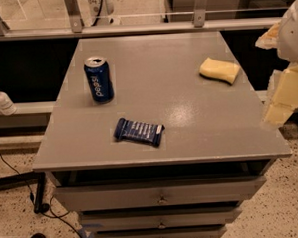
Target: Move sponge near pepsi can
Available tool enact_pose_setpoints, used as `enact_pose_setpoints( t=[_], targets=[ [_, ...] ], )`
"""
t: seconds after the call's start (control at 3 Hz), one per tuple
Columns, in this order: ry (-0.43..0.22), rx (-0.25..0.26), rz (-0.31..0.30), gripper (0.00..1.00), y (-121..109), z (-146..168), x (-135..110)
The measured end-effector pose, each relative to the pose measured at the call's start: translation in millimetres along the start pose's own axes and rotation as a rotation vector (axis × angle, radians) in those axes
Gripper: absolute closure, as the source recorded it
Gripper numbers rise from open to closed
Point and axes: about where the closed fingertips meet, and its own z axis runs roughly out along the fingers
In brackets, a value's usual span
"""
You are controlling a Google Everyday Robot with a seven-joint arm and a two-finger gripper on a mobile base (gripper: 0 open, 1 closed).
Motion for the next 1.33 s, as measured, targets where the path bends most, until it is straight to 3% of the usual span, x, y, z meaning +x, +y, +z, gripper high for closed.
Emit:
enact_pose_setpoints(
  t=[0.33, 0.67, 1.33],
  targets=[
    [0.000, 0.000, 0.000, 0.00, 0.0, 0.0, 0.0],
    [-0.045, 0.033, 0.024, 0.00, -15.9, 10.7, 1.3],
    [-0.192, 0.154, 0.117, 0.00, -115.1, 67.3, 29.3]
  ],
)
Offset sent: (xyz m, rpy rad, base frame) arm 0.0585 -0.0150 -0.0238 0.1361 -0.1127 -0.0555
